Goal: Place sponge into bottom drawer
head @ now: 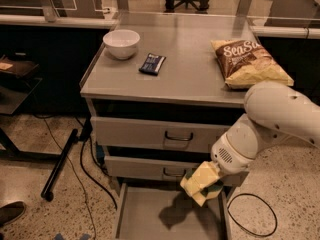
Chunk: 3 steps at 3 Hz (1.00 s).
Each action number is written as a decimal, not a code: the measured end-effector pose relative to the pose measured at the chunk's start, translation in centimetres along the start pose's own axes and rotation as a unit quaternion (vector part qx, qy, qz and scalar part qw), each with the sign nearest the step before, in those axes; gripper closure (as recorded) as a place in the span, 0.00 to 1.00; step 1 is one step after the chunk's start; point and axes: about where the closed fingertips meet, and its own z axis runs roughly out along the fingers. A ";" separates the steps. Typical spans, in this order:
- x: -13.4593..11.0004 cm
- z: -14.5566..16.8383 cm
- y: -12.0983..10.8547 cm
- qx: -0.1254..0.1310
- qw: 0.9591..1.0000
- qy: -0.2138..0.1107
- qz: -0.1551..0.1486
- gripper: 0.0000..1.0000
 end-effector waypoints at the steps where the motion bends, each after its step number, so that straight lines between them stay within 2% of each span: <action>1: 0.1 0.2 0.0 -0.002 1.000 0.002 0.001 1.00; 2: 1.3 2.3 -0.5 -0.026 0.999 0.002 0.029 1.00; 3: 4.0 7.3 -2.7 -0.052 0.994 0.005 0.101 1.00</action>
Offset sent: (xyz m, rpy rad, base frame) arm -0.0208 -0.0029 -0.0603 0.0872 0.1332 -0.1052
